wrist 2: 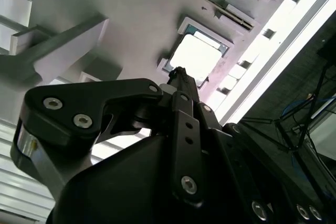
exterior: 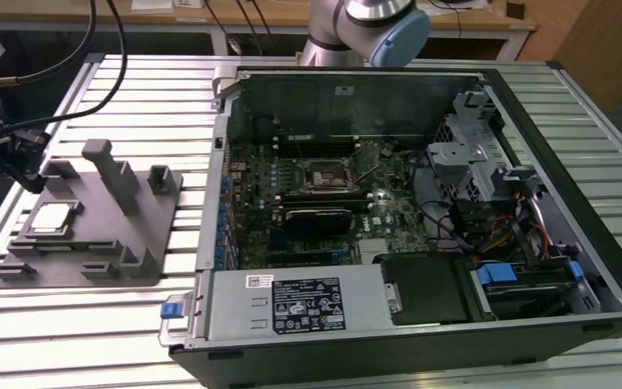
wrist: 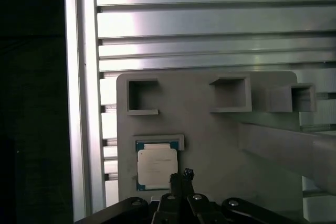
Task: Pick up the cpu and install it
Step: 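Pick up the cpu and move it towards the insertion slot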
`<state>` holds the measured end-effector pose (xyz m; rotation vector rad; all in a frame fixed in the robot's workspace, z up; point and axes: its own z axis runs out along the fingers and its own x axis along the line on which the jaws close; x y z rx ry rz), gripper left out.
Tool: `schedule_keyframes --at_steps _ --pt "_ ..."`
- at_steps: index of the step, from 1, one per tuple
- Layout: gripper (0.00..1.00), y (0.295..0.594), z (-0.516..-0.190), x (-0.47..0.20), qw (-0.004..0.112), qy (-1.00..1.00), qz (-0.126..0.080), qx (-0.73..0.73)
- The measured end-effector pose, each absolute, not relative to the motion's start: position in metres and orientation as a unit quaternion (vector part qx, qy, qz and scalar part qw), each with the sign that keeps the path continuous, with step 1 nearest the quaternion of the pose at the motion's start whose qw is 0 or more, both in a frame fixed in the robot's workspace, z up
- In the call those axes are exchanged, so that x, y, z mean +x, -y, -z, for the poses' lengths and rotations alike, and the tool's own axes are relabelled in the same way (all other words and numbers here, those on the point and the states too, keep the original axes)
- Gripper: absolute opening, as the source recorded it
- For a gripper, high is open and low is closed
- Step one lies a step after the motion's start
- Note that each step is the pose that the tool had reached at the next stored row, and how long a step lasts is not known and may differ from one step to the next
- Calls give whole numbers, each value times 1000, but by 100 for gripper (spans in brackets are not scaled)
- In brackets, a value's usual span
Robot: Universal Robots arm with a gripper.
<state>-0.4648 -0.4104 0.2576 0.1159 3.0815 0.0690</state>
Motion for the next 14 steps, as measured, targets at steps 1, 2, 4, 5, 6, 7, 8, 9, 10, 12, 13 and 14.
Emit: schedule_keyframes --at_steps 1,2,4,5,6,7,8,9,10,12,13,14 --pt "11 410 -256 -466 29 -999 -22 38" --pt "11 410 -254 -466 29 -999 -22 37" --pt "11 410 -251 -468 28 -999 -22 38" --pt "11 411 -250 -469 29 -999 -22 38" --pt "11 411 -248 -469 29 -999 -22 37" --pt "11 411 -246 -469 29 -999 -22 38" --pt "11 411 -245 -470 29 -999 -22 38" --pt "11 411 -243 -470 29 -999 -22 38" --pt "11 411 -241 -471 29 -999 -22 38" --pt "11 411 -237 -471 29 -999 -22 38" --pt "11 411 -236 -472 28 -999 -22 38" --pt "11 411 -234 -473 28 -999 -22 38"
